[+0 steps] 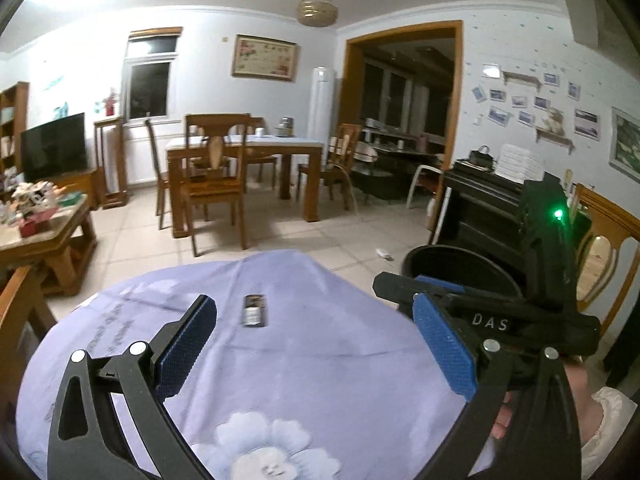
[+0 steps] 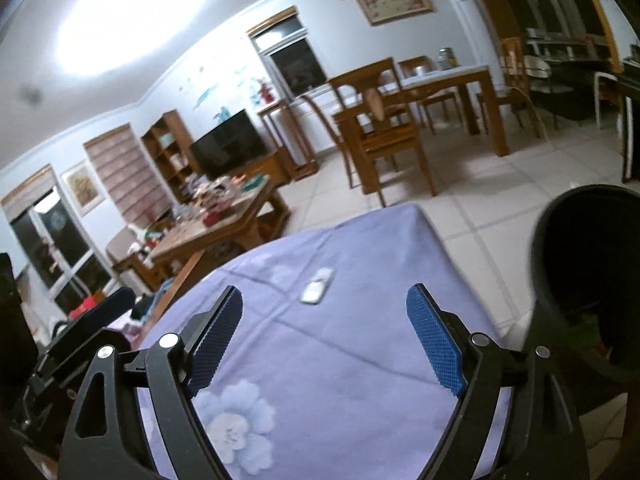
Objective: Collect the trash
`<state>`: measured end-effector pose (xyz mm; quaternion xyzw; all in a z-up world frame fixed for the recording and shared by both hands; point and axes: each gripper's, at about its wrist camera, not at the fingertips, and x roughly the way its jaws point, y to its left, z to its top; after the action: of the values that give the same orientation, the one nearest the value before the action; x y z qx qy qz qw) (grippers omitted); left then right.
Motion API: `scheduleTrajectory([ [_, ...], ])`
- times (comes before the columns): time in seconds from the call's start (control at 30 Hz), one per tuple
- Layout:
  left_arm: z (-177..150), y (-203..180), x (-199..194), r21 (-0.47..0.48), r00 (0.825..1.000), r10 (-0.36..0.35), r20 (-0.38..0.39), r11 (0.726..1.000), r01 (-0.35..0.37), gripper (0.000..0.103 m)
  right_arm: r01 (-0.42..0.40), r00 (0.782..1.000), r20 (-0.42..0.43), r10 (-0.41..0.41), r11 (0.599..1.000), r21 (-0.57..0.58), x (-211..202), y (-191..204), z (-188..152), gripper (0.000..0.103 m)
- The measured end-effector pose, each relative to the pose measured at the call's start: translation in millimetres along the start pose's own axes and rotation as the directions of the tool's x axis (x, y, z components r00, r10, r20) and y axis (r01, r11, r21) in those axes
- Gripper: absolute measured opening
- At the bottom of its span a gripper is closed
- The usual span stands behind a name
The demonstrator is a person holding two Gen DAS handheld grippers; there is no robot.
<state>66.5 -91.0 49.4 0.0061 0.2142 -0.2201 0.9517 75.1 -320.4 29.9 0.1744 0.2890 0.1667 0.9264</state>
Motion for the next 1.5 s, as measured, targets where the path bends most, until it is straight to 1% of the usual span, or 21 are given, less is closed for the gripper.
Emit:
scheduleTrajectory([
  [0.1, -5.7, 19.0, -7.2, -0.027, 0.999, 0.032, 0.002, 0.999, -0.032, 0.098, -0.021, 1.0, -0.022, 0.021, 0.999, -0.024, 16.2, 22.3, -1.3, 0.085],
  [0.3, -14.4, 44.7, -23.2, -0.063, 0.994, 0.11, 0.015, 0.992, -0.109, 0.098, -0.053, 0.997, -0.061, 0.049, 0.996, -0.067, 46.0, 64.5, -5.9, 0.085],
  [0.4, -19.0, 56.6, -30.0, -0.082, 0.99, 0.139, 0.016, 0.987, -0.137, 0.098, -0.06, 0.996, -0.072, 0.054, 0.995, -0.085, 54.4, 74.3, -8.9, 0.085],
  [0.47, -21.7, 62.3, -33.1, -0.095, 0.988, 0.156, 0.014, 0.984, -0.154, 0.098, -0.059, 0.996, -0.074, 0.051, 0.993, -0.105, 57.8, 78.9, -13.6, 0.085],
  [0.5, -23.9, 65.7, -34.5, -0.1, 0.987, 0.163, 0.015, 0.982, -0.16, 0.098, -0.056, 0.996, -0.072, 0.048, 0.992, -0.117, 58.2, 79.7, -17.0, 0.089],
  [0.63, -27.3, 74.2, -38.6, -0.115, 0.978, 0.207, 0.028, 0.972, -0.202, 0.098, -0.028, 0.999, -0.041, 0.021, 0.983, -0.181, 68.1, 96.7, -22.2, 0.092],
  [0.67, -28.2, 76.2, -39.5, -0.118, 0.975, 0.222, 0.029, 0.969, -0.217, 0.098, -0.016, 0.999, -0.035, 0.009, 0.98, -0.197, 69.1, 96.4, -24.2, 0.098],
  [0.77, -34.9, 83.2, -43.0, -0.128, 0.968, 0.249, 0.025, 0.961, -0.244, 0.098, 0.013, 1.0, -0.018, -0.017, 0.972, -0.234, 77.0, 104.0, -30.5, 0.098],
  [0.83, -36.4, 88.7, -42.2, -0.137, 0.961, 0.278, 0.003, 0.952, -0.275, 0.098, 0.033, 0.999, -0.022, -0.039, 0.968, -0.25, 83.7, 107.0, -34.8, 0.098],
  [0.9, -36.8, 96.1, -40.0, -0.15, 0.948, 0.318, -0.024, 0.936, -0.318, 0.098, 0.055, 0.998, -0.016, -0.062, 0.963, -0.265, 89.4, 109.1, -36.1, 0.098],
  [0.97, -41.0, 101.6, -40.5, -0.163, 0.932, 0.36, -0.042, 0.918, -0.362, 0.098, 0.084, 0.996, 0.009, -0.085, 0.957, -0.278, 91.7, 109.0, -37.2, 0.098],
  [1.0, -42.4, 105.6, -41.7, -0.173, 0.92, 0.389, -0.052, 0.904, -0.392, 0.098, 0.097, 0.995, 0.025, -0.094, 0.955, -0.28, 92.2, 109.9, -37.9, 0.098],
  [1.1, -45.0, 114.4, -45.2, -0.184, 0.9, 0.431, -0.066, 0.881, -0.436, 0.098, 0.121, 0.992, 0.076, -0.104, 0.956, -0.268, 88.7, 100.8, -37.0, 0.098],
  [1.2, -49.4, 120.4, -48.5, -0.177, 0.879, 0.471, -0.076, 0.861, -0.477, 0.098, 0.136, 0.989, 0.095, -0.114, 0.951, -0.278, 90.8, 98.6, -38.0, 0.098],
  [1.3, -51.7, 124.7, -53.4, -0.188, 0.877, 0.476, -0.063, 0.858, -0.479, 0.098, 0.107, 0.99, 0.114, -0.077, 0.95, -0.293, 88.8, 100.3, -42.9, 0.098],
  [1.4, -51.6, 125.0, -60.0, -0.194, 0.871, 0.49, -0.039, 0.851, -0.488, 0.098, 0.072, 0.99, 0.138, -0.031, 0.949, -0.306, 82.2, 109.4, -43.0, 0.098],
  [1.5, -50.8, 126.4, -62.7, -0.19, 0.869, 0.495, -0.021, 0.851, -0.489, 0.098, 0.062, 0.989, 0.15, -0.015, 0.949, -0.31, 77.3, 113.5, -46.5, 0.098],
])
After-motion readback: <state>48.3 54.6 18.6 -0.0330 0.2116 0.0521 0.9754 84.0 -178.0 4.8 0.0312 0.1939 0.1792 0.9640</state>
